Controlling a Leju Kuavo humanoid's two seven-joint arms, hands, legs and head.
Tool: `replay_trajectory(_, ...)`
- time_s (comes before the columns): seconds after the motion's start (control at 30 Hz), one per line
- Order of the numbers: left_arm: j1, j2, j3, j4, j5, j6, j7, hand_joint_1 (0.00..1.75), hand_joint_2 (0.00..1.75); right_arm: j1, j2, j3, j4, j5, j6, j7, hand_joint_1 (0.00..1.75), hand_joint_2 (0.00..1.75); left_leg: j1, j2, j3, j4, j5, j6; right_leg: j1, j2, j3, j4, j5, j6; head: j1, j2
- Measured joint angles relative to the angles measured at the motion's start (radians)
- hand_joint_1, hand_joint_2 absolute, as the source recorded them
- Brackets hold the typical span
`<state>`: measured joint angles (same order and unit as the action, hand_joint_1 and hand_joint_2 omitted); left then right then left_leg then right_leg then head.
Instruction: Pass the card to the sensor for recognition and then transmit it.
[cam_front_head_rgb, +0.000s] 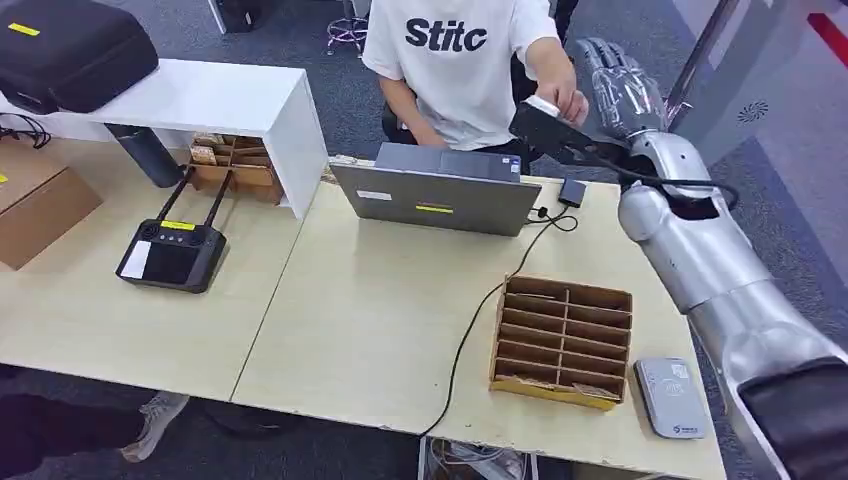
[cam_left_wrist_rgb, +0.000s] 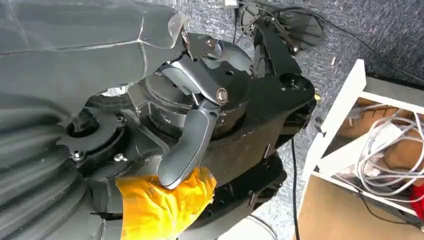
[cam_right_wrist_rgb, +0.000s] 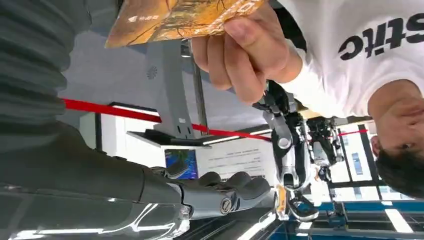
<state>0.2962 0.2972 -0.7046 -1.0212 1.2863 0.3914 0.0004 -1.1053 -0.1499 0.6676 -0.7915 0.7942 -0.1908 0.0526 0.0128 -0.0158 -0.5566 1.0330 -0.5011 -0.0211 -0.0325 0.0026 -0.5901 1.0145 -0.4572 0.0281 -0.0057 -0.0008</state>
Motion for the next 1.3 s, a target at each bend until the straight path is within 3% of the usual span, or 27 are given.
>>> replay_trajectory(0.53, 0.021, -0.021, 0.053, 0.002, -0.088, 0.008, 0.040, 0.00, 1.75, 0.019, 0.000, -0.018, 0.001, -0.041, -0.063, -0.058, 1.75, 1.75, 0.000, 0.001, 0.000, 0.000, 0.000, 0.000, 0.000, 0.001, -0.002, 0.000, 0.000, 0.000, 0.000, 0.000)
replay_trajectory(0.9, 0.048, -0.048, 0.113, 0.001, -0.144, 0.018, 0.063, 0.00, 1.75, 0.100, -0.016, -0.098, -0.089, -0.163, -0.088, -0.127, 1.75, 1.75, 0.000, 0.001, -0.001, 0.000, 0.000, 0.000, 0.000, 0.001, -0.002, 0.000, 0.000, 0.000, 0.000, 0.000)
replay_trajectory(1.07, 0.075, -0.068, 0.155, -0.011, -0.180, 0.032, 0.083, 0.00, 1.75, 0.166, -0.053, -0.158, -0.159, -0.228, -0.118, -0.160, 1.75, 1.75, 0.000, 0.001, -0.001, 0.000, 0.000, 0.000, 0.000, 0.001, -0.003, -0.001, 0.000, 0.000, 0.000, 0.000)
replay_trajectory(1.3, 0.134, -0.117, 0.245, -0.069, -0.293, 0.060, 0.148, 0.00, 1.75, 0.319, -0.153, -0.282, -0.270, -0.273, -0.151, -0.190, 1.75, 1.75, -0.001, 0.000, -0.002, 0.001, -0.001, 0.000, 0.000, 0.000, -0.003, -0.002, 0.000, 0.000, 0.000, 0.000)
